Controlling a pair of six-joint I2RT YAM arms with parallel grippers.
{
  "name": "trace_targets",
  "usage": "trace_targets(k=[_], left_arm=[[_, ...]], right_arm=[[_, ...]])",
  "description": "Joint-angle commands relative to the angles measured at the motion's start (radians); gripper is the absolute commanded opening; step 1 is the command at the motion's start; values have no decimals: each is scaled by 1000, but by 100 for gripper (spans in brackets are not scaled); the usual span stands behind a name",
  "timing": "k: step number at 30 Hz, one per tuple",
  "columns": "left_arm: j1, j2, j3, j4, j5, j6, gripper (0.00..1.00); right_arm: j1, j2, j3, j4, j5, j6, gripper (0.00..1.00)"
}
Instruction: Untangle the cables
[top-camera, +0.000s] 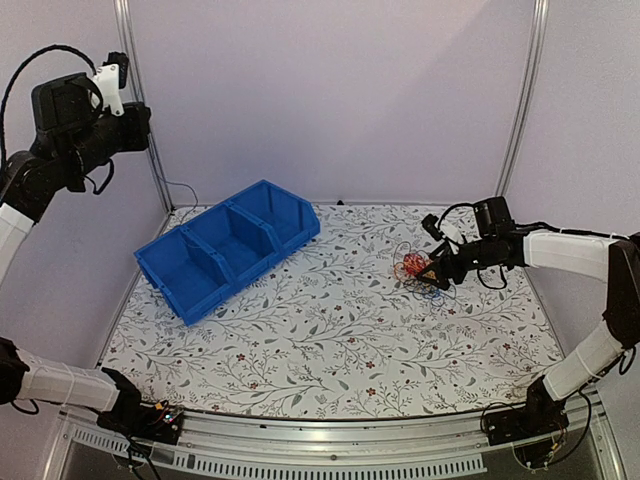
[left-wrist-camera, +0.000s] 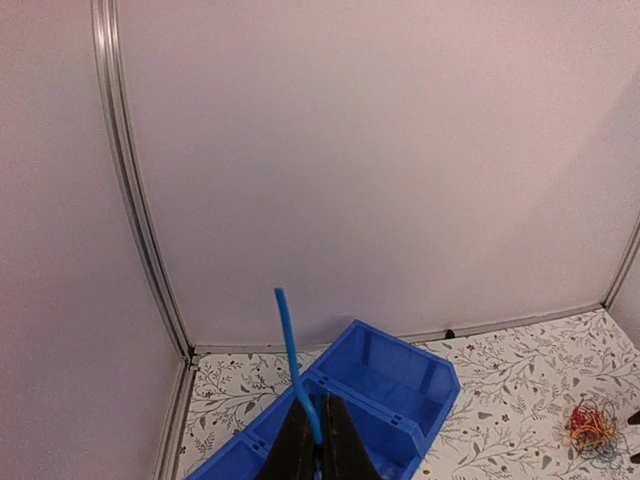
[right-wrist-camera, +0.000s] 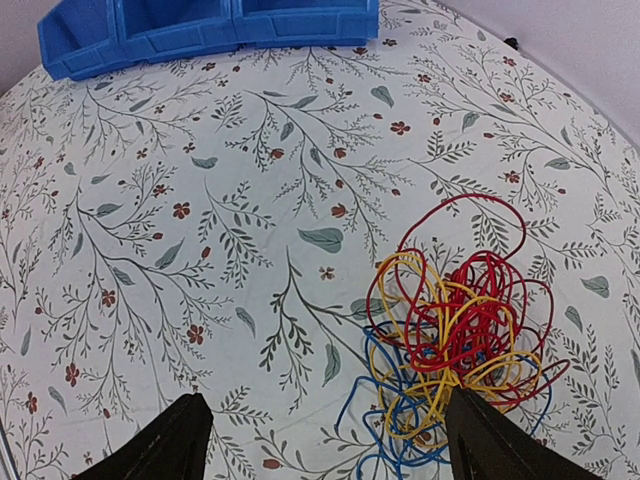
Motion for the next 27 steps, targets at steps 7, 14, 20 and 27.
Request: trace_targets(k=[7, 14, 20, 27], left_arm=[[101, 82, 127, -113, 34, 31, 0], [131, 70, 168, -88, 65, 30, 0], [133, 95, 257, -110, 67, 56, 0], [146, 99, 173, -105, 65, 60, 0]], right_arm=[[-7, 25, 23, 6, -10, -7, 85], [-6, 45, 30, -5, -14, -13, 85], [-6, 59, 36, -8, -4, -17, 85], [-6, 61, 36, -11, -1, -21, 85]])
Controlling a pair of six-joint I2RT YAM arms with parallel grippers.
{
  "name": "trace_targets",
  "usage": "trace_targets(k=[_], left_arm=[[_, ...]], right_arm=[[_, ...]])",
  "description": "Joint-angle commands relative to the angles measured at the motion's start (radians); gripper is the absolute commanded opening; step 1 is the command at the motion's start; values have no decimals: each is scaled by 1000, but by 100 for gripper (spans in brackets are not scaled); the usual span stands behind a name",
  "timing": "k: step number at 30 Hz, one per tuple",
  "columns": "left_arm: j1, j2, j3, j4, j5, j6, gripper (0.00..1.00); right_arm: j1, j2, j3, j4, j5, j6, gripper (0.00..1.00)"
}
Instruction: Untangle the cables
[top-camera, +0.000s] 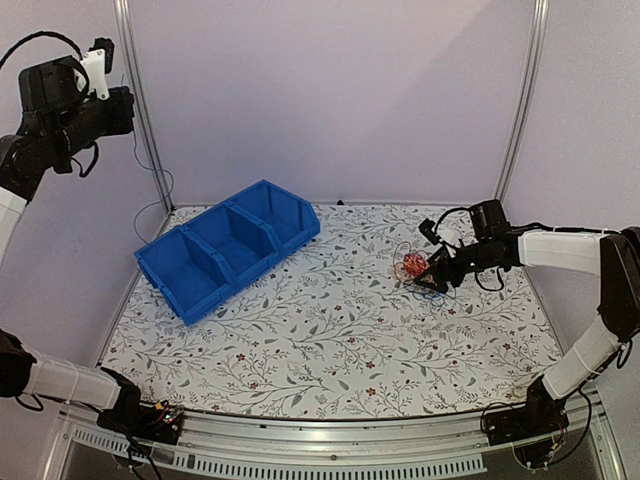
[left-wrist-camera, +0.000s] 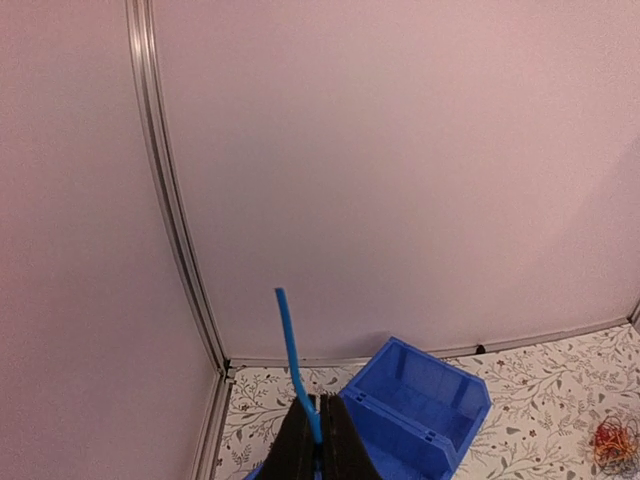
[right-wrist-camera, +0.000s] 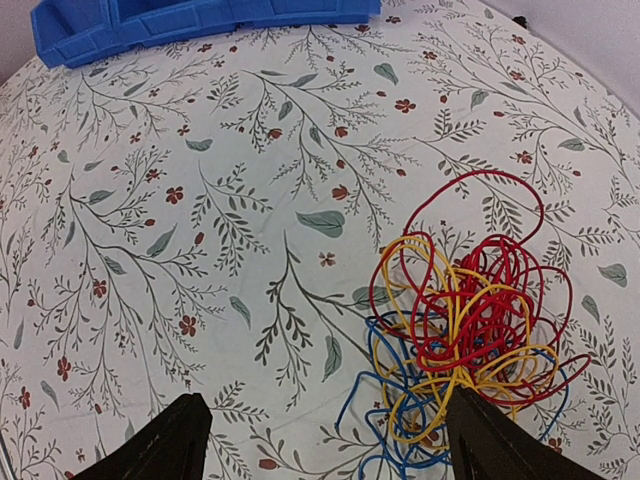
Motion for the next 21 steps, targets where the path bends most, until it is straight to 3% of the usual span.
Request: trace_targets(k=[1, 12, 21], left_arm=[[26, 13, -64, -3, 9, 14, 0], [144, -15, -217, 33, 63, 15, 0], [230, -54, -434, 34, 107, -55, 0]], right_arm=[[-6, 11, 29, -9, -2, -11, 86], [-6, 36, 31, -14, 13, -18, 86], [-6, 56, 38, -28, 15, -25, 87]])
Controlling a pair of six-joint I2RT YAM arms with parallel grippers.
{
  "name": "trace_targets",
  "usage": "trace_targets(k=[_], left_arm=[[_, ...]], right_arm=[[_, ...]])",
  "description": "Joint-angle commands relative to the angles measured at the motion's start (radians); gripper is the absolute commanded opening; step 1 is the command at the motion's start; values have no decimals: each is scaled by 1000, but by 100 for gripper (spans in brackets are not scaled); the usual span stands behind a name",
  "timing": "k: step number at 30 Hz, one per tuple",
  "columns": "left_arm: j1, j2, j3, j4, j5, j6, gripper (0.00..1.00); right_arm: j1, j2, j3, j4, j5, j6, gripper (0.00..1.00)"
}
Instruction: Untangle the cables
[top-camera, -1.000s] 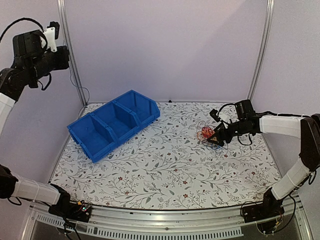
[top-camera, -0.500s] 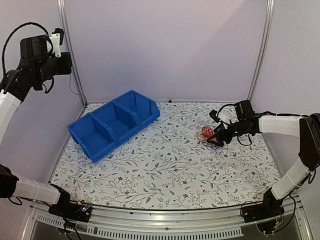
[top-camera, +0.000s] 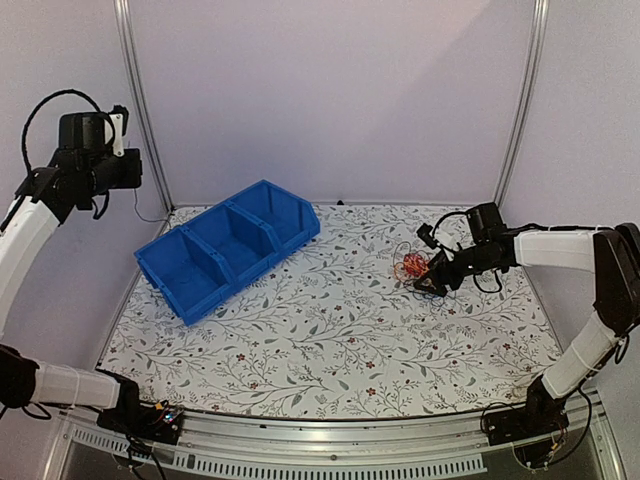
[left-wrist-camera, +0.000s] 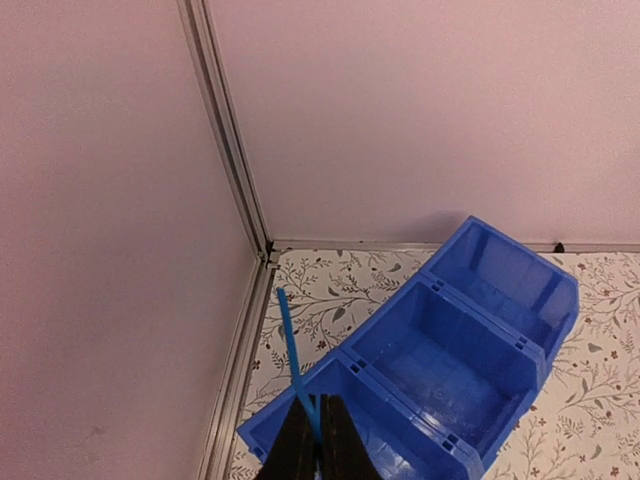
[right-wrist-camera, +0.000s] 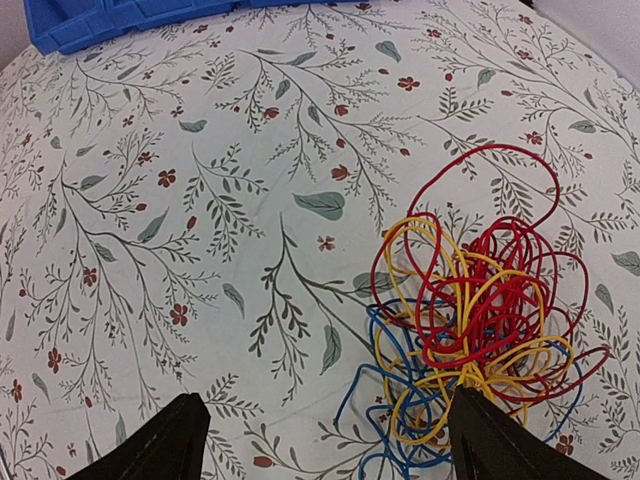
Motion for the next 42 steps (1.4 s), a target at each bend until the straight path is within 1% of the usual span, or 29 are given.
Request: trace_targets(k=[1, 6, 9, 16, 21, 26, 31, 37, 38, 40, 42], left_arm=[[44, -8, -97, 3, 51, -53, 0], [78, 26, -216, 12, 151, -126, 0], [82, 46, -281, 49, 220, -168, 0], [84, 85, -405, 135, 260, -222, 0], [87, 139, -465, 173, 282, -245, 0], [95, 223, -485, 174, 300, -280, 0], [99, 305, -488, 184, 357, -289, 0], [102, 382, -463, 165, 351, -274, 0], [103, 386, -459, 161, 351, -272, 3], [106, 383, -444, 143, 345, -271, 19], [109, 371, -419, 111, 338, -274, 29]], right_arm=[[-6, 26, 37, -23, 5, -12, 87], [-6, 37, 42, -30, 0, -19, 87], [-7, 43, 45, -34, 0, -22, 87], [-6, 52, 50, -47, -4, -29, 88], [-6, 58, 53, -52, -5, -34, 88], [-6, 61, 53, -59, -9, -39, 88], [-6, 65, 54, -61, -8, -43, 89], [-6, 67, 57, -64, -8, -43, 90], [-6, 67, 57, -64, -8, -43, 90], [-6, 66, 57, -64, -7, -45, 90], [-7, 68, 57, -64, -8, -45, 90]])
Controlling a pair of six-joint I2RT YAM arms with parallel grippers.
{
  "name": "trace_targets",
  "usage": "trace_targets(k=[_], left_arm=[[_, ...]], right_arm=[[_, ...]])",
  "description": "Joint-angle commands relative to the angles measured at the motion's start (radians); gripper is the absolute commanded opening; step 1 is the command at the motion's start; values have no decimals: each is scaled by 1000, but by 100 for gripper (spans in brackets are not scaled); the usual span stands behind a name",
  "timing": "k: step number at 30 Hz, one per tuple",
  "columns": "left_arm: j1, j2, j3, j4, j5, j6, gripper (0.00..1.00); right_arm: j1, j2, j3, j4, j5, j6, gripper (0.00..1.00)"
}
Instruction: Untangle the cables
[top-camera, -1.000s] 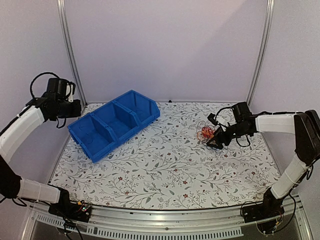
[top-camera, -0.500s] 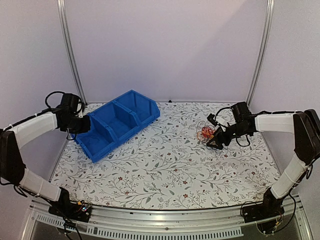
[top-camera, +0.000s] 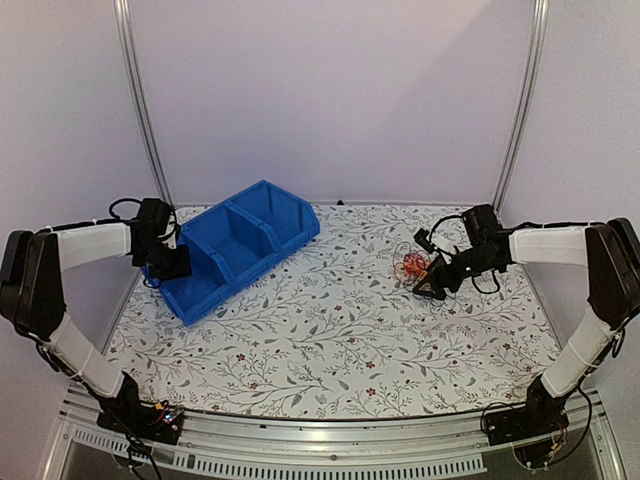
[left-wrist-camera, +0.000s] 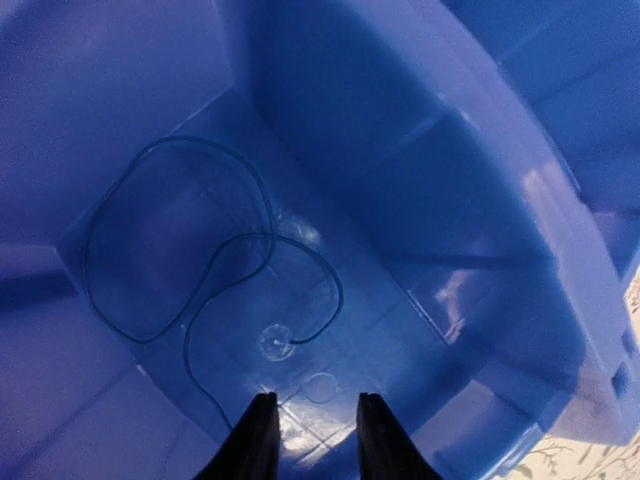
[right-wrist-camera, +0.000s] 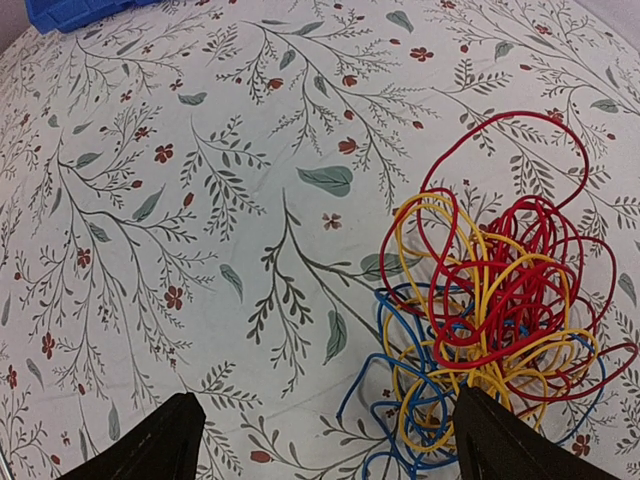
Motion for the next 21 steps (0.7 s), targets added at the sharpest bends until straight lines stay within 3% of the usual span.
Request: trace_targets(k=[1, 7, 14, 21], left_arm=[[16, -30, 65, -56, -26, 1, 32], [16, -164, 139, -110, -80, 16, 47], [16, -267, 222, -160, -121, 51, 52], [-60, -404, 160, -4, 153, 65, 51]], right_arm=[[-6, 17, 27, -15, -7, -11, 90], [-6, 25, 31, -19, -14, -12, 91], [-3, 37, 44, -30, -23, -10, 91], [-28, -46, 64, 12, 39, 39, 90]])
